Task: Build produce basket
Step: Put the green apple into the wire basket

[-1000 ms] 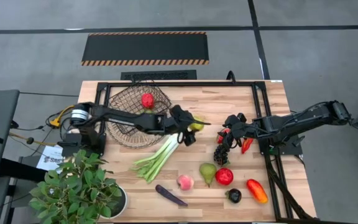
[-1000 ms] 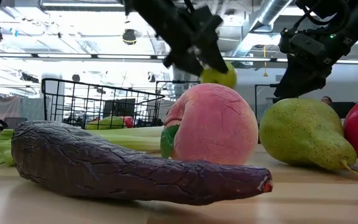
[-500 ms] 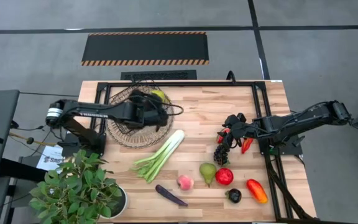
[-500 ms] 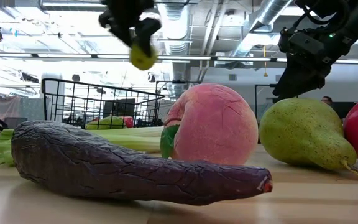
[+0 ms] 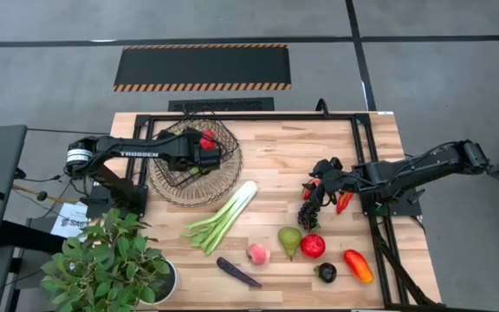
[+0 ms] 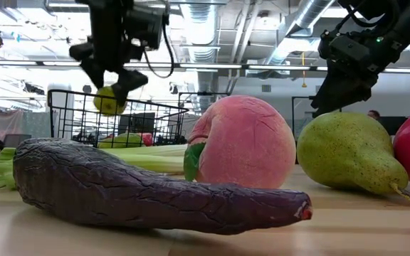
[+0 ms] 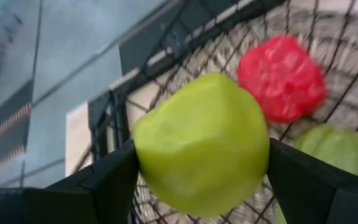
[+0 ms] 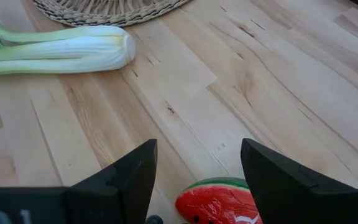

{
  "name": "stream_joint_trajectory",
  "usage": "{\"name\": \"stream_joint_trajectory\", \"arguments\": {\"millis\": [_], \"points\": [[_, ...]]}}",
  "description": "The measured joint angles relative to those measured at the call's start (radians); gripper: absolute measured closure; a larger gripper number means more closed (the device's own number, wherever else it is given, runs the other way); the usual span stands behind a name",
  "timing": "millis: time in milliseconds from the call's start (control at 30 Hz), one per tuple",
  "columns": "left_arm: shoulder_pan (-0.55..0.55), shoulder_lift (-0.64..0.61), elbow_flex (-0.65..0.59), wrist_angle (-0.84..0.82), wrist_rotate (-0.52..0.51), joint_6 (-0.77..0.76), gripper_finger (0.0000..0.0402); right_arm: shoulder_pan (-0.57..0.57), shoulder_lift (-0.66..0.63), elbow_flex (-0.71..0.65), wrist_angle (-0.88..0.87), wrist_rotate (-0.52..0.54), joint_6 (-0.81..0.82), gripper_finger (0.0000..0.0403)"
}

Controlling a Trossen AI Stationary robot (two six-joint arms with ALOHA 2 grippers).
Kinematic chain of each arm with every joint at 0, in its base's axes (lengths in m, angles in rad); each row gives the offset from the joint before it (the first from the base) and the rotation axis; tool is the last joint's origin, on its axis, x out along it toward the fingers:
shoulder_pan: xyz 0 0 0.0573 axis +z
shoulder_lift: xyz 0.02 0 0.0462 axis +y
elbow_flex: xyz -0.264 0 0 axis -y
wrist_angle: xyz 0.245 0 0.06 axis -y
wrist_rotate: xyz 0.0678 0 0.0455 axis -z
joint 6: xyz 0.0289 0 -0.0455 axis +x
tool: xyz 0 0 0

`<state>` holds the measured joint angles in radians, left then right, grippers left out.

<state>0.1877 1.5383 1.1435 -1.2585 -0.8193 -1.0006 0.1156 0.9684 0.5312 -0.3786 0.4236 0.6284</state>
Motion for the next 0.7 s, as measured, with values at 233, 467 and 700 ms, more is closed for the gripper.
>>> {"name": "stream_joint_trajectory", "arguments": {"millis": [233, 467, 700], "points": [[0.057, 0.000, -0.070, 0.054, 0.090, -0.026, 0.0111, 0.000, 0.000, 0.000, -0.001, 0.000, -0.001, 0.0148], [0.107, 0.000, -0.107, 0.177, 0.147, 0.032, 0.0111, 0.000, 0.000, 0.000, -0.004, 0.000, -0.008, 0.0148], [0.144, 0.000, -0.109, 0.307, 0.201, 0.107, 0.0085, 0.000, 0.000, 0.000, -0.003, 0.000, -0.008, 0.0148]]}}
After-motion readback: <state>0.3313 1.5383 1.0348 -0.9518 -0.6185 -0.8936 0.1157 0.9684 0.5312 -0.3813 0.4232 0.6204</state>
